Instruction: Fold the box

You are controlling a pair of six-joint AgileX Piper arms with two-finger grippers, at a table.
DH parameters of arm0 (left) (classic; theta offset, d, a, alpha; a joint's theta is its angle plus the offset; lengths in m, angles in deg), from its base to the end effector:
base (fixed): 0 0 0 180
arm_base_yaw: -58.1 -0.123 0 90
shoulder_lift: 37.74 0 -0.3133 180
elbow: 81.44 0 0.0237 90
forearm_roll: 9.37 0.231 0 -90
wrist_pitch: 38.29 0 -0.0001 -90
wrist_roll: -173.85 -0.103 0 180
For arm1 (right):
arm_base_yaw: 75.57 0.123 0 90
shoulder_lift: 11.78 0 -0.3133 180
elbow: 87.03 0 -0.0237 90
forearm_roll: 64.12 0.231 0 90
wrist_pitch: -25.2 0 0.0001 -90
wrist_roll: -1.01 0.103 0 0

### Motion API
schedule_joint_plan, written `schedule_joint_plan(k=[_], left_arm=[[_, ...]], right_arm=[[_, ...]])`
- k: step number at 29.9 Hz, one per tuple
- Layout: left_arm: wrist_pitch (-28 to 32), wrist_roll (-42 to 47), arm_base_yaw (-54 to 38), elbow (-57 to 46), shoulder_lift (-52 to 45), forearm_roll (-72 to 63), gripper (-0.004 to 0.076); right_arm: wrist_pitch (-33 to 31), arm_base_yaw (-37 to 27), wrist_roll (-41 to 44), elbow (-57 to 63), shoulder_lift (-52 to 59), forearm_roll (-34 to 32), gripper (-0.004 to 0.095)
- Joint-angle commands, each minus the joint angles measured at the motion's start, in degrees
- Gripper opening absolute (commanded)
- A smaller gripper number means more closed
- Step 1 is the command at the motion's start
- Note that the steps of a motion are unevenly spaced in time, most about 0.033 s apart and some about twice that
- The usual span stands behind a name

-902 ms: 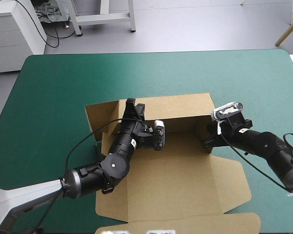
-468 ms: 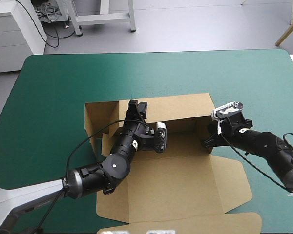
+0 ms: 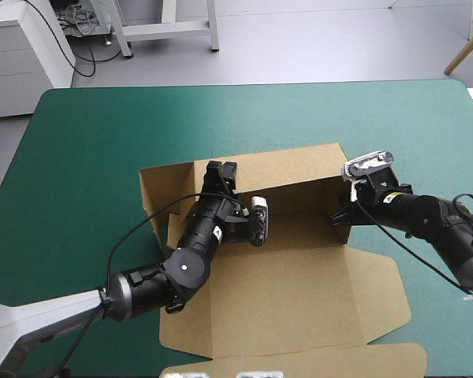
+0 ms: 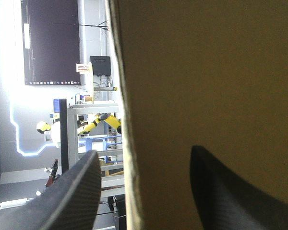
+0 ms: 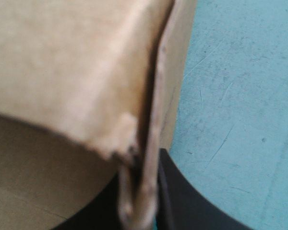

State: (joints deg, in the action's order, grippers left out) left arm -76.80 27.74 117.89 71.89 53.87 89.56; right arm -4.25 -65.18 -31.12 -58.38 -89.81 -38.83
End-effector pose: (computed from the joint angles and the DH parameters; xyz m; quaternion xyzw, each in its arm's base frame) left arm 0.2053 -0.2266 0.3182 0.6176 0.5112 0.3036 0.5148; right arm 0.2280 0.0638 0.3162 -0.2009 0.8930 0.0992 0.3902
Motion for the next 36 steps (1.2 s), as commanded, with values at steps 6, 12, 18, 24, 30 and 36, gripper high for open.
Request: schedule_joint_plan(k=[6,12,18,24,30,36], left_arm=[[-2.54,1.15,0.79,2.64,-5.63,5.16,0.0401],[-2.47,1.15,0.79,3.75,-6.20,5.16,0.0401],[-2.07,0.77,2.23,4.35,-8.12,5.16,0.0401],[-4.87,1.76,7.27,4.35,-14.05,5.16,0.0314],[-7.99,5.19,5.17,5.09,-20.64,4.41,-0.0006],[-3.38,4.64,-9.13,12.26,-22.31,-8.10,-0.0001]], right_arm=[[-1.86,-0.18,5.55,-5.10,-0.71,-1.96,-0.0015],[-5.25,-0.18,6.86,-8.71,-3.67,-2.26,-0.0015],[-8.77,-0.18,9.74,-13.61,-7.69,-3.05,-0.0015],[-17.78,-0.18,18.25,-22.55,-12.99,-7.05,-0.0015],[-29.91,-0.28,24.05,-35.44,-19.51,-9.31,-0.0015],[-38.32,-0.28,26.49,-47.67,-28.22,-10.63,-0.0015]])
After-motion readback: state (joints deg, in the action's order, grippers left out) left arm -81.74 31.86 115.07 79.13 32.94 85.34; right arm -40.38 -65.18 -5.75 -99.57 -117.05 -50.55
